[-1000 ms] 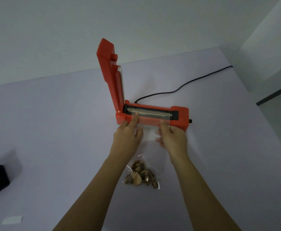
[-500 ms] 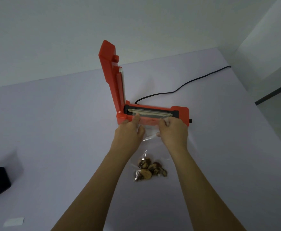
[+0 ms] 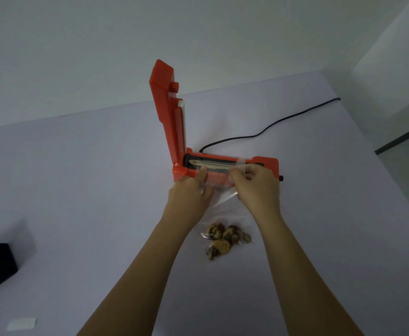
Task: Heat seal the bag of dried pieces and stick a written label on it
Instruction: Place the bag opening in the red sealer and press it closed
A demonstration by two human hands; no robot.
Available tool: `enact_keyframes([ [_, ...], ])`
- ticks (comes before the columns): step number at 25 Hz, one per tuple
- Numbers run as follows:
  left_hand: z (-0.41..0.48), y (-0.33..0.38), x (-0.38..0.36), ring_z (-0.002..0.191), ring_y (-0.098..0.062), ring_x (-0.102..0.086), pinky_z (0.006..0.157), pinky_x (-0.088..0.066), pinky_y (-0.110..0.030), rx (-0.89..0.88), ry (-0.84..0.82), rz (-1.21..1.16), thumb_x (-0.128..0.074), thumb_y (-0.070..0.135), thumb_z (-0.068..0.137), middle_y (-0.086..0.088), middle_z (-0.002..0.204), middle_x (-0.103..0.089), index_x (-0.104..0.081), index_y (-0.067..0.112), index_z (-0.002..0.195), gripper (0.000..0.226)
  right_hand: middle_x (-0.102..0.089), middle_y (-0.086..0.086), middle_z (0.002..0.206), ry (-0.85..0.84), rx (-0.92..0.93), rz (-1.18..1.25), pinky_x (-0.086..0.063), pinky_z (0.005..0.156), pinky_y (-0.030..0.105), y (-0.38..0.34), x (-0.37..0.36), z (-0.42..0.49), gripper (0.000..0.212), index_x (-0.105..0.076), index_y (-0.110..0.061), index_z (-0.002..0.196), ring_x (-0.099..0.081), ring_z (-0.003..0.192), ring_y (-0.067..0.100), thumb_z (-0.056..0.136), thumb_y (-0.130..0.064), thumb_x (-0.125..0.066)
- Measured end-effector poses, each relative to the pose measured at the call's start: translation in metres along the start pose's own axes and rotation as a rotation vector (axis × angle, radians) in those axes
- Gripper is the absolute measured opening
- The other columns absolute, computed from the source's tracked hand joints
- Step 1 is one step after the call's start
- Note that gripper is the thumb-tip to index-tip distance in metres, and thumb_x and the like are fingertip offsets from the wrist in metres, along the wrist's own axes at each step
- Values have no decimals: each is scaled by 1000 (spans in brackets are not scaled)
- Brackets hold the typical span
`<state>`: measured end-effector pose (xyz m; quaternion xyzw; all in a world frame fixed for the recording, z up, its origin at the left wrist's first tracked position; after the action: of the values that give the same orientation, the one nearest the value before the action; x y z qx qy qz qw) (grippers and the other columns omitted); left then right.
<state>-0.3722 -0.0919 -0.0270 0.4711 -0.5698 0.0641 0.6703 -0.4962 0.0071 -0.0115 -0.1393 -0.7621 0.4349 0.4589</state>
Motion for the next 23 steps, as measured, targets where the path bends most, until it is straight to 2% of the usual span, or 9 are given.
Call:
enact_keyframes([
  [3, 1, -4, 1, 93, -27, -61, 83, -49, -34, 7, 12, -14, -48, 27, 93, -11, 112, -64, -47, 17, 134, 43, -70, -2, 64, -41, -68, 85, -53, 58, 29, 6, -1, 9, 26, -71, -18, 70, -66, 60, 14, 85, -37, -60],
  [5, 2, -7, 0, 96, -26, -60, 86, -48, -35, 24, 2, -18, -47, 28, 93, -11, 115, -62, -45, 18, 135, 44, -71, 0, 66, -51, -66, 112, -57, 63, 32, 4, -2, 15, 23, -70, -17, 72, -69, 61, 12, 86, -33, -61],
  [8, -1, -10, 0, 95, -26, -61, 90, -50, -36, 33, -2, -60, -48, 26, 93, -11, 115, -63, -45, 20, 137, 44, -69, -5, 62, -48, -92, 111, -57, 55, 23, 5, -1, 21, 21, -70, -14, 74, -65, 50, 0, 86, -30, -64],
  [10, -1, -11, 0, 98, -27, -61, 92, -50, -40, 30, -16, -70, -48, 25, 93, -11, 119, -62, -44, 20, 137, 45, -70, -1, 65, -43, -86, 64, -53, 48, 16, 4, 0, 24, 21, -71, -9, 79, -64, 48, 0, 86, -28, -65],
  [13, -1, -13, -1, 97, -27, -62, 91, -51, -39, 28, -3, -84, -49, 25, 93, -11, 115, -64, -44, 20, 137, 44, -73, 9, 76, -11, 54, -15, -56, 56, 26, -15, 2, 23, 18, -72, -5, 89, -69, 62, 14, 87, -21, -63],
  [17, -4, -13, 1, 88, -27, -63, 83, -51, -36, 29, 30, -121, -48, 23, 94, -13, 103, -68, -45, 22, 137, 43, -74, 5, 83, 71, 373, -146, -49, 60, 14, -50, 5, 4, 19, -71, -8, 97, -65, 68, 11, 89, -21, -61],
  [21, -7, -13, 7, 82, -29, -63, 78, -52, -36, -14, 110, -127, -54, 18, 91, -14, 97, -68, -48, 20, 134, 44, -74, 8, 86, 57, 484, -168, -49, 61, 13, -55, 2, -4, 21, -69, -5, 103, -67, 71, 14, 90, -20, -59],
  [23, -11, -13, 8, 77, -30, -63, 73, -52, -37, -34, 167, -127, -58, 15, 89, -15, 93, -69, -50, 16, 133, 45, -74, 8, 85, 50, 497, -152, -53, 62, 17, -55, 3, -5, 21, -69, -5, 103, -69, 73, 16, 90, -19, -59],
])
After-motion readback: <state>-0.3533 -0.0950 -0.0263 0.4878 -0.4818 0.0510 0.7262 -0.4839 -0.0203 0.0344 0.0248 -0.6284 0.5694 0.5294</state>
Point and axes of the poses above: each hand's wrist, its own z-axis towards the middle knuckle, its own x-axis out of the back of the hand, y = z × x, the point moved 9 cm from there along z, towards the middle knuckle
